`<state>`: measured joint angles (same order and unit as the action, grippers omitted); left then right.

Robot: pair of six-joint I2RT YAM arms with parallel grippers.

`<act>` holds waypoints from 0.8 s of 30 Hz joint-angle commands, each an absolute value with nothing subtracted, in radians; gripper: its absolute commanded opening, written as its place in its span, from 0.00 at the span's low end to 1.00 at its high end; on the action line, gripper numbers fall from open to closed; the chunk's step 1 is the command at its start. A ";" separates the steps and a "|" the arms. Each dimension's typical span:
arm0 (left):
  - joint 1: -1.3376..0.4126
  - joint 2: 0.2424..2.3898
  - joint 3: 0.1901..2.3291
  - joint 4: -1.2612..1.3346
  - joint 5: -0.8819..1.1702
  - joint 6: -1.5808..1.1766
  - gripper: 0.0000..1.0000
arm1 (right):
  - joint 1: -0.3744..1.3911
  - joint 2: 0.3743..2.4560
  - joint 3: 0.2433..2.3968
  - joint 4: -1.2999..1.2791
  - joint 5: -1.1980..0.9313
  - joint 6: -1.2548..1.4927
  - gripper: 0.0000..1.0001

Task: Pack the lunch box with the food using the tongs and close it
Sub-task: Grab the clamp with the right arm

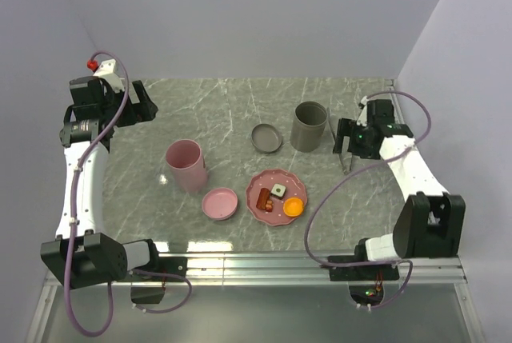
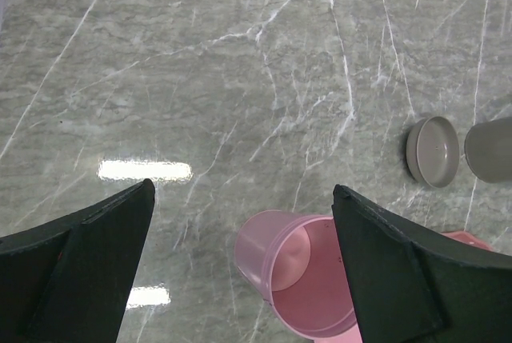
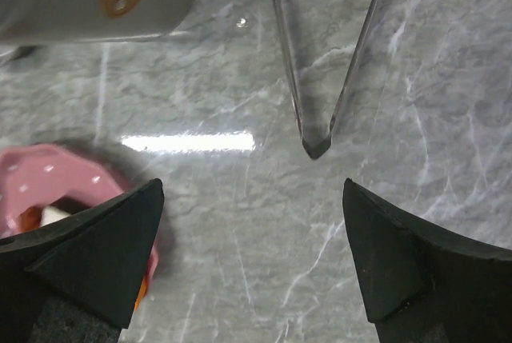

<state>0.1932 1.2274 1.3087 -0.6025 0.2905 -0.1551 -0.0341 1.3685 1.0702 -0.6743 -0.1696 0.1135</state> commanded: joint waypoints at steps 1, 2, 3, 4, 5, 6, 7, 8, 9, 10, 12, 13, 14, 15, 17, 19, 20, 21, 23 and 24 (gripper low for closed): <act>0.195 1.227 1.350 -0.591 0.308 -0.170 0.99 | -0.006 1.437 1.066 -0.600 -0.036 0.161 1.00; 0.195 1.226 1.344 -0.589 0.307 -0.169 0.99 | -0.006 1.457 1.066 -0.595 -0.023 0.164 1.00; 0.195 1.223 1.342 -0.586 0.305 -0.167 0.99 | -0.006 1.491 1.066 -0.592 -0.009 0.164 1.00; 0.195 1.221 1.339 -0.584 0.299 -0.167 0.99 | -0.006 1.506 1.065 -0.589 -0.005 0.163 1.00; 0.195 1.220 1.333 -0.581 0.295 -0.166 0.99 | -0.006 1.528 1.060 -0.588 -0.003 0.150 1.00; 0.195 1.218 1.330 -0.580 0.293 -0.164 0.99 | -0.006 1.538 1.055 -0.580 -0.003 0.144 1.00; 0.195 1.216 1.328 -0.578 0.288 -0.164 0.99 | -0.006 1.546 1.046 -0.577 -0.002 0.134 1.00; 0.195 1.218 1.321 -0.574 0.287 -0.163 0.99 | -0.008 1.563 1.045 -0.574 -0.002 0.129 1.00; 0.195 1.218 1.321 -0.571 0.288 -0.163 0.99 | -0.008 1.569 1.042 -0.571 -0.002 0.126 1.00; 0.195 1.221 1.319 -0.569 0.291 -0.163 0.99 | -0.008 1.577 1.040 -0.569 -0.002 0.123 1.00; 0.195 1.232 1.322 -0.571 0.301 -0.164 0.99 | -0.008 1.598 1.035 -0.561 -0.006 0.115 1.00; 0.195 1.239 1.325 -0.569 0.302 -0.164 0.99 | -0.008 1.608 1.038 -0.558 -0.003 0.117 1.00; 0.195 1.244 1.327 -0.569 0.305 -0.169 0.99 | -0.008 1.626 1.042 -0.551 -0.002 0.118 1.00; 0.195 1.247 1.330 -0.569 0.307 -0.169 0.99 | -0.012 1.635 1.043 -0.546 -0.002 0.121 1.00; 0.195 1.252 1.335 -0.571 0.307 -0.169 0.99 | -0.026 1.652 1.043 -0.529 -0.009 0.129 1.00; 0.195 1.255 1.335 -0.571 0.308 -0.166 0.99 | -0.031 1.666 1.048 -0.506 -0.009 0.130 1.00; 0.195 1.256 1.333 -0.571 0.304 -0.167 0.99 | -0.031 1.678 1.049 -0.500 -0.006 0.130 1.00; 0.195 1.256 1.333 -0.571 0.305 -0.164 0.99 | -0.031 1.683 1.049 -0.477 -0.005 0.129 1.00; 0.195 1.256 1.331 -0.571 0.305 -0.163 0.99 | -0.032 1.698 1.046 -0.453 -0.015 0.120 1.00; 0.195 1.258 1.331 -0.572 0.307 -0.163 0.99 | -0.034 1.706 1.049 -0.437 -0.014 0.120 1.00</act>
<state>0.1932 1.2663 1.3094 -0.5987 0.2913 -0.1596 -0.0265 1.6947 1.0374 -0.5175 -0.0250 0.1291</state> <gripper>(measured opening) 0.995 0.996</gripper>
